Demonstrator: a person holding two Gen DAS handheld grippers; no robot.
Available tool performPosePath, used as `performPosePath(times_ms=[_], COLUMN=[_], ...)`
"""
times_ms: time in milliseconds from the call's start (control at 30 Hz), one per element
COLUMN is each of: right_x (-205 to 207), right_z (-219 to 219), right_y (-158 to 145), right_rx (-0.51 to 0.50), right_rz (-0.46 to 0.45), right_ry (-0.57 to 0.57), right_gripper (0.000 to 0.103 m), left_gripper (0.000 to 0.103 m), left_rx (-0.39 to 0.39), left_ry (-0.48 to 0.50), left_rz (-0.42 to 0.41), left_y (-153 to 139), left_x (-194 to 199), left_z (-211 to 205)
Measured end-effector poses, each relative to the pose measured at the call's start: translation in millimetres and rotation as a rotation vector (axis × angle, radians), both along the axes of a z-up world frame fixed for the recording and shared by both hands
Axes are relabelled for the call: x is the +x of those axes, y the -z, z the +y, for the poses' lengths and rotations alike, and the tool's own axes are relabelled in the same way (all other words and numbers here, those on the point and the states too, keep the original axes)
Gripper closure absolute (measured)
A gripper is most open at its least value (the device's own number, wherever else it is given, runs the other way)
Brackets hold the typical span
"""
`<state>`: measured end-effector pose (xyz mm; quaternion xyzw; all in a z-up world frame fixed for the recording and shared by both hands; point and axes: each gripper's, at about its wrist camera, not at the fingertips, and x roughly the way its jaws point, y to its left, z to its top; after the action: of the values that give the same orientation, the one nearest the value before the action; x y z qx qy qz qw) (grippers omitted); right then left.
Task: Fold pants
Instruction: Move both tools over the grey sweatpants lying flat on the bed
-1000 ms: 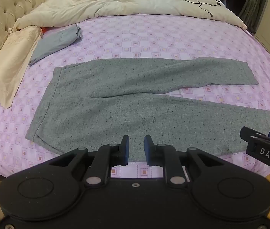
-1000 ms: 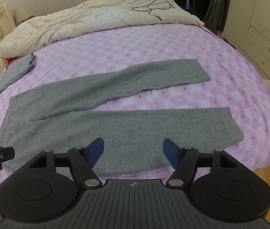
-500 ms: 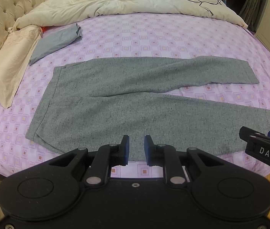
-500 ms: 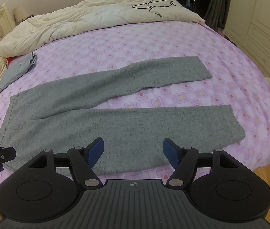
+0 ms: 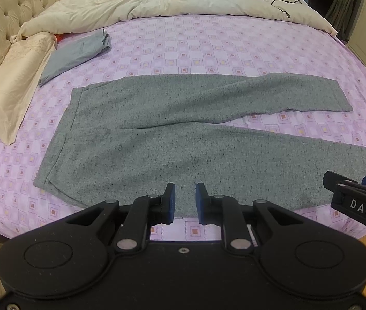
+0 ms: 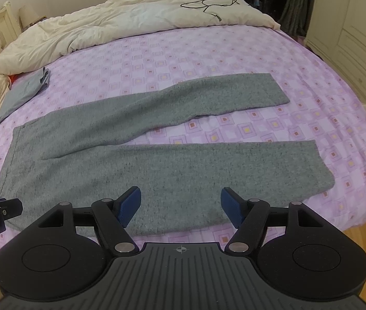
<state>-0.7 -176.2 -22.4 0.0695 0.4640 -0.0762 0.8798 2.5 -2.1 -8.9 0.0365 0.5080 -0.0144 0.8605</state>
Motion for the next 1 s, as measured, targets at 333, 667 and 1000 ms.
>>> performPosePath(times_ms=[333, 667, 1000], right_x=[3, 25, 119], right_z=[-4, -2, -39], right_y=[8, 24, 48], right_rx=[-0.039, -0.053, -0.002], right_rz=[-0.022, -0.036, 0.089], right_ry=[0.023, -0.021, 0.011], right_gripper=[0.036, 0.040, 0.057], left_gripper=[0.076, 0.075, 0.076], left_rx=[0.089, 0.152, 0.086], left_ry=[-0.016, -0.042, -0.013], left_rz=[0.022, -0.056, 0.029], left_y=[2, 10, 43], left_x=[1, 32, 136], left_z=[1, 3, 1])
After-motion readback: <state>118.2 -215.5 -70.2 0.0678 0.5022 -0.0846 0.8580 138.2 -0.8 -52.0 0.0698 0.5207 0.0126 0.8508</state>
